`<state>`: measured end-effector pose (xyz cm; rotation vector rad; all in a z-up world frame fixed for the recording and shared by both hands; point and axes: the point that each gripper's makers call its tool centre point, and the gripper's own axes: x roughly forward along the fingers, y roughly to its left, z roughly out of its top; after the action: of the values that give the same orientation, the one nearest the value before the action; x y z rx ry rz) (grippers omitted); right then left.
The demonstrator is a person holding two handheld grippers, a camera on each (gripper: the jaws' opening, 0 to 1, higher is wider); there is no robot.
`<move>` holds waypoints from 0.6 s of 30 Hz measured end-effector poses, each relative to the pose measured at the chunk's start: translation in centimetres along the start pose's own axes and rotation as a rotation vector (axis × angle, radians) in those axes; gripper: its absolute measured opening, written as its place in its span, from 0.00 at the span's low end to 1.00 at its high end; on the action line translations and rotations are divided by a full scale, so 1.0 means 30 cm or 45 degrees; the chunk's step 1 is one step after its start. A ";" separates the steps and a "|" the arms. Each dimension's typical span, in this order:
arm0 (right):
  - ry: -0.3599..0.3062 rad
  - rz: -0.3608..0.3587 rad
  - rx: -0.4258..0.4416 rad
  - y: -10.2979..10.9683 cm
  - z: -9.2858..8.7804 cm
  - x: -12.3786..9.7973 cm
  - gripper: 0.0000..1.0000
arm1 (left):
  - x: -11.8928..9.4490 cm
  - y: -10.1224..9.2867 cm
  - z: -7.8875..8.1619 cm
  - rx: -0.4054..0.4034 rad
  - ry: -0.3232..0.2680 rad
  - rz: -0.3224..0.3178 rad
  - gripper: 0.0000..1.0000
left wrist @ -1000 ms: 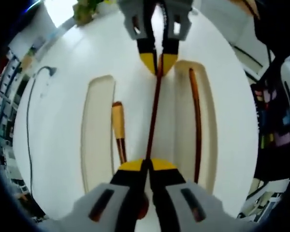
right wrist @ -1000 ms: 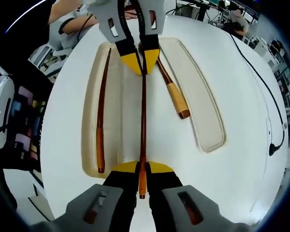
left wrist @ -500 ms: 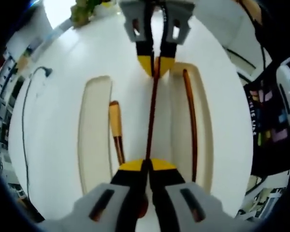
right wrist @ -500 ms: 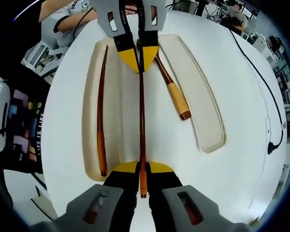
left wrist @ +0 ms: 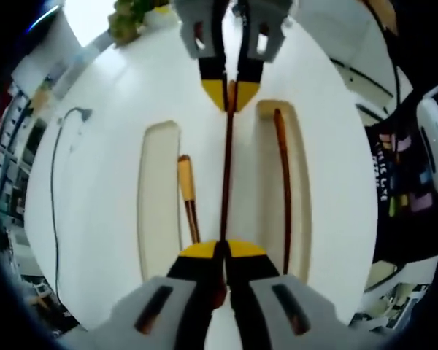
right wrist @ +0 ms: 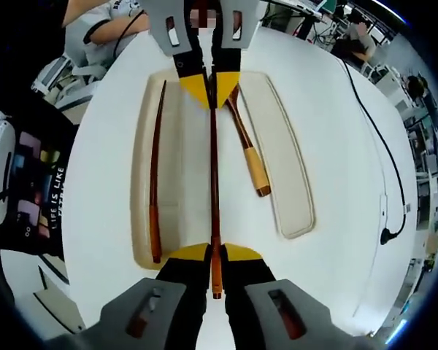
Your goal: Arrange the utensils inside the cutlery case until each visible utensil rests in its matching compartment.
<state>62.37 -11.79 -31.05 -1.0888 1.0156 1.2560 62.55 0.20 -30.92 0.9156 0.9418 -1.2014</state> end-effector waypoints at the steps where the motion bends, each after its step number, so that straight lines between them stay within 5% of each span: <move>1: 0.009 -0.005 0.017 0.000 0.001 -0.007 0.04 | -0.004 -0.004 0.000 -0.002 0.001 0.000 0.03; 9: 0.002 -0.028 0.031 0.016 0.021 -0.050 0.04 | -0.051 -0.036 -0.006 -0.027 -0.011 -0.022 0.03; 18: -0.041 0.062 0.043 0.095 0.044 -0.028 0.04 | -0.064 -0.093 -0.038 -0.015 0.007 -0.042 0.03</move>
<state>59.47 -10.64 -30.15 -1.0201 1.0412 1.2870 59.46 1.54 -29.71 0.8976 0.9706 -1.2206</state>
